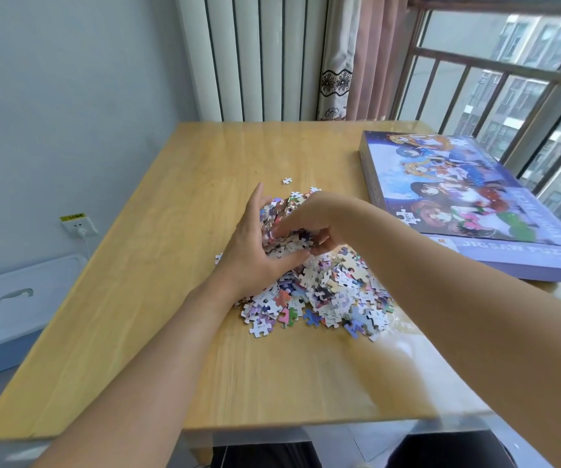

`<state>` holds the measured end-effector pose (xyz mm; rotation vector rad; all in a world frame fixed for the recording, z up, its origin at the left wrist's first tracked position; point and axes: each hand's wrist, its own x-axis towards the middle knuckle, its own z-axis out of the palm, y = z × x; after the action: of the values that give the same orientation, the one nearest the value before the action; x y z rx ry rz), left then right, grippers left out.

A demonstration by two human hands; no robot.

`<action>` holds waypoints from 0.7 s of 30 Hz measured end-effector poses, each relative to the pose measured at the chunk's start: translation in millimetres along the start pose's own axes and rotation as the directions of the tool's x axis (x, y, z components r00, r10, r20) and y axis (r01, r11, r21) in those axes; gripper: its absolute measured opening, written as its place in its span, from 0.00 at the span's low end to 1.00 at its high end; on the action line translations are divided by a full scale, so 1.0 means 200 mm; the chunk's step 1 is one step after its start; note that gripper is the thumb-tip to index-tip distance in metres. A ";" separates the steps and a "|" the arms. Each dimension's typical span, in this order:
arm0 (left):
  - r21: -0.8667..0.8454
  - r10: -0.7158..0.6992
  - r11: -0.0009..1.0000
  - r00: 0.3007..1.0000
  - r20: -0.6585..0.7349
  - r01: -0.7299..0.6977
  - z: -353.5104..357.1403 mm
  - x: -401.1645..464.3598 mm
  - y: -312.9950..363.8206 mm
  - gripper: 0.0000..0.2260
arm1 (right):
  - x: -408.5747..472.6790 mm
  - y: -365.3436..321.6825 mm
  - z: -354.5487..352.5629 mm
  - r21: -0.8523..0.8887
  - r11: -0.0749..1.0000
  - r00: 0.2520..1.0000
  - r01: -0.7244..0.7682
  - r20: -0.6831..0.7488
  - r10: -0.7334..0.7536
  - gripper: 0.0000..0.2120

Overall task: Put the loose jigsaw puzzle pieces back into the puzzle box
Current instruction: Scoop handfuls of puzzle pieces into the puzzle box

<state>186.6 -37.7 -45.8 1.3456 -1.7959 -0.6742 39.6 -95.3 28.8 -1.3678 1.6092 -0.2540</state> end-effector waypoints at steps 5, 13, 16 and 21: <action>-0.088 0.029 0.996 0.998 -0.050 -0.033 -0.01 -0.01 -0.01 0.51 | 0.00 0.06 -0.03 0.091 0.996 1.000 0.025 -0.013 -0.024 0.13; -0.047 0.020 0.999 0.994 -0.112 -0.025 -0.02 0.01 0.00 0.34 | -0.04 0.25 -0.14 0.396 0.861 0.948 0.318 -0.140 -0.286 0.14; 0.021 0.079 0.997 0.992 -0.102 -0.077 -0.01 0.02 0.00 0.21 | -0.06 0.29 -0.15 0.406 0.813 0.908 0.418 -0.168 -0.383 0.10; 0.063 0.177 0.983 0.975 -0.131 -0.170 0.03 0.00 0.01 0.11 | -0.08 0.33 -0.12 0.456 0.790 0.905 0.410 -0.099 -0.413 0.15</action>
<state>180.6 -38.2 -47.0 1.2208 -1.8051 -0.4340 -23.0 -68.9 3.4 -1.3105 1.1173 -0.8475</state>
